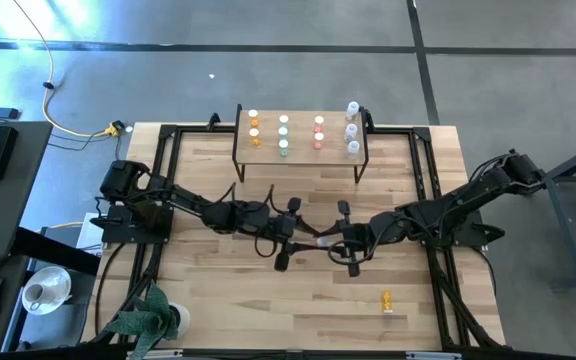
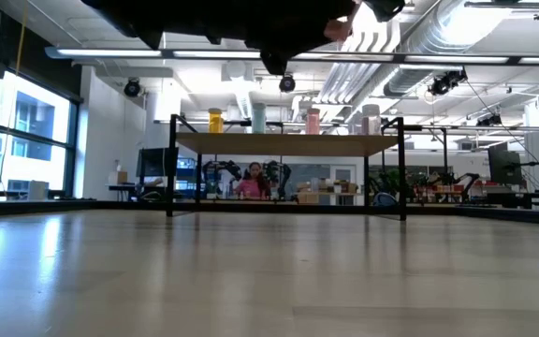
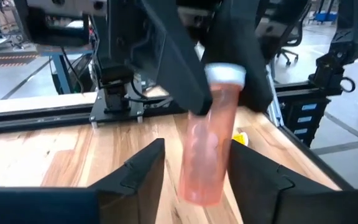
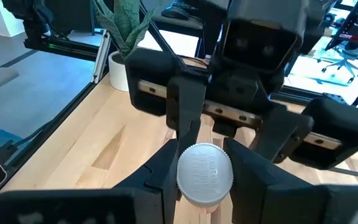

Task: Pick and place medicine bottles onto shelf by color
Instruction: Put the pink pill bottle on the shelf

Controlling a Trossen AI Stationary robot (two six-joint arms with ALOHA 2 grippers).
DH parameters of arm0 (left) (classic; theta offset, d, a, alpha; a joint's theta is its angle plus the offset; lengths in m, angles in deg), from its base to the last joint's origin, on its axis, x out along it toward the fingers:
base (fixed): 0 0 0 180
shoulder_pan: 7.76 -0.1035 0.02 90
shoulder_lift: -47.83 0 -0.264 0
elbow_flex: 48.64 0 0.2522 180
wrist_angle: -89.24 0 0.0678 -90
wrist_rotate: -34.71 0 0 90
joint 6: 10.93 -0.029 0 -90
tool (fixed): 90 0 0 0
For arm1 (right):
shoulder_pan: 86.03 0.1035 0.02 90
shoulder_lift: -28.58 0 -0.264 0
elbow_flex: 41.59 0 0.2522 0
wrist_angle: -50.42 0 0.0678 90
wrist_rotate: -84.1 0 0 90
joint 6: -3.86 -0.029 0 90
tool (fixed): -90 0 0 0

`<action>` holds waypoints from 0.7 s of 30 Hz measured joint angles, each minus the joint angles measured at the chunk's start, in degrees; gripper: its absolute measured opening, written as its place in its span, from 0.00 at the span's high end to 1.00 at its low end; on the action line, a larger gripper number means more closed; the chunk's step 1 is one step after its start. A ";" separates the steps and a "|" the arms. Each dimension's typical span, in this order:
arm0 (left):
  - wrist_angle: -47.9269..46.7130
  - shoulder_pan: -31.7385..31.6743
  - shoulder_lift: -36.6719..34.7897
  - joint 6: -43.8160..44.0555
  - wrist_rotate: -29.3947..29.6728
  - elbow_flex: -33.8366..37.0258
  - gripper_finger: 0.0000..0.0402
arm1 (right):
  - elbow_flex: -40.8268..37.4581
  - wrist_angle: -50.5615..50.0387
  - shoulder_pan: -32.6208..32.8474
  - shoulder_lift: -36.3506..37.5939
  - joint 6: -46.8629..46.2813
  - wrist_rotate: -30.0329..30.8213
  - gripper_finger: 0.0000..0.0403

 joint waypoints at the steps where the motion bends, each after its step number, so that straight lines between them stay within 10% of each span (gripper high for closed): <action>1: -0.45 0.00 0.00 -0.02 0.02 0.00 0.59 | 0.00 0.04 0.00 0.00 -0.22 0.48 0.76; 21: -11.32 -0.01 -1.94 -3.06 3.45 -0.10 0.46 | 0.00 -0.15 0.00 0.24 -1.45 3.89 0.76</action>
